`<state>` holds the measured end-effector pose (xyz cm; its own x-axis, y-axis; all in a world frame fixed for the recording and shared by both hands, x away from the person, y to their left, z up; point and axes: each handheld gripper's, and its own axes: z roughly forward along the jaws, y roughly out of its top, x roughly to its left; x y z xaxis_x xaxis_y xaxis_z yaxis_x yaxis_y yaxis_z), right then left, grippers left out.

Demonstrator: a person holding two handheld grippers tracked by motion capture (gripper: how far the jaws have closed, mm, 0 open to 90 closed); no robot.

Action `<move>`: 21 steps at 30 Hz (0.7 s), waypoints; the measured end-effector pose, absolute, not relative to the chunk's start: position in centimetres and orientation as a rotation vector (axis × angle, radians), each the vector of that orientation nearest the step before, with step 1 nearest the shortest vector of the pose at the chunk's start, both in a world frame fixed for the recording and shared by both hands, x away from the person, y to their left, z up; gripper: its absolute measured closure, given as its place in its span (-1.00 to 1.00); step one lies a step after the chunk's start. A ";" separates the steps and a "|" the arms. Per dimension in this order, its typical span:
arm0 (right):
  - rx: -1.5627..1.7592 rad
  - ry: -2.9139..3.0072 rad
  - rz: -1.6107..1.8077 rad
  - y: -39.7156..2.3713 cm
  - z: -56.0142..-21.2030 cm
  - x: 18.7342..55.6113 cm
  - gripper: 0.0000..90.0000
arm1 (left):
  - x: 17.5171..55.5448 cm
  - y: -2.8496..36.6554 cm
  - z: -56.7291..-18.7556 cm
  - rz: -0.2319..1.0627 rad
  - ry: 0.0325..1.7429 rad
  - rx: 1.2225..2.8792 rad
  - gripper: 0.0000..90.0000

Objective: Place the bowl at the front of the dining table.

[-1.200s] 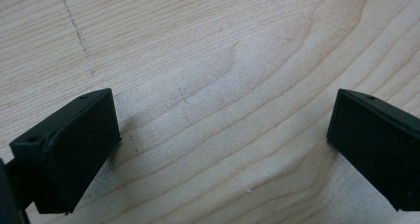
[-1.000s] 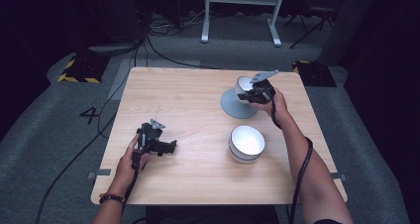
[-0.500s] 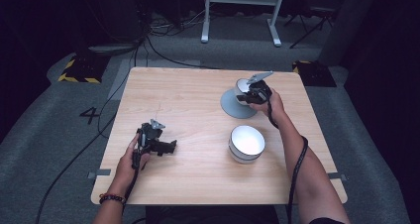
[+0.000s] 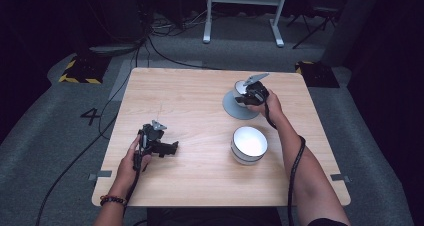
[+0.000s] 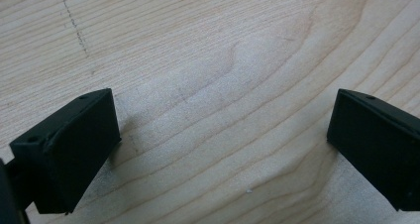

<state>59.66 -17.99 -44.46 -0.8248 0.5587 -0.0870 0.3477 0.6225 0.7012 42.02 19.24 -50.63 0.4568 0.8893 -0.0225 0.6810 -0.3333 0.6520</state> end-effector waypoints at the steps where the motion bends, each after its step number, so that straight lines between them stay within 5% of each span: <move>1: 0.730 2.551 1.013 -18.0 -44.5 59.7 0.82 | 42.0 19.2 -50.6 0.454 1.304 2.116 -1.00; 21: 0.686 2.626 0.981 -17.4 -45.3 59.3 0.71 | 42.0 19.2 -50.6 0.450 1.305 2.115 -1.00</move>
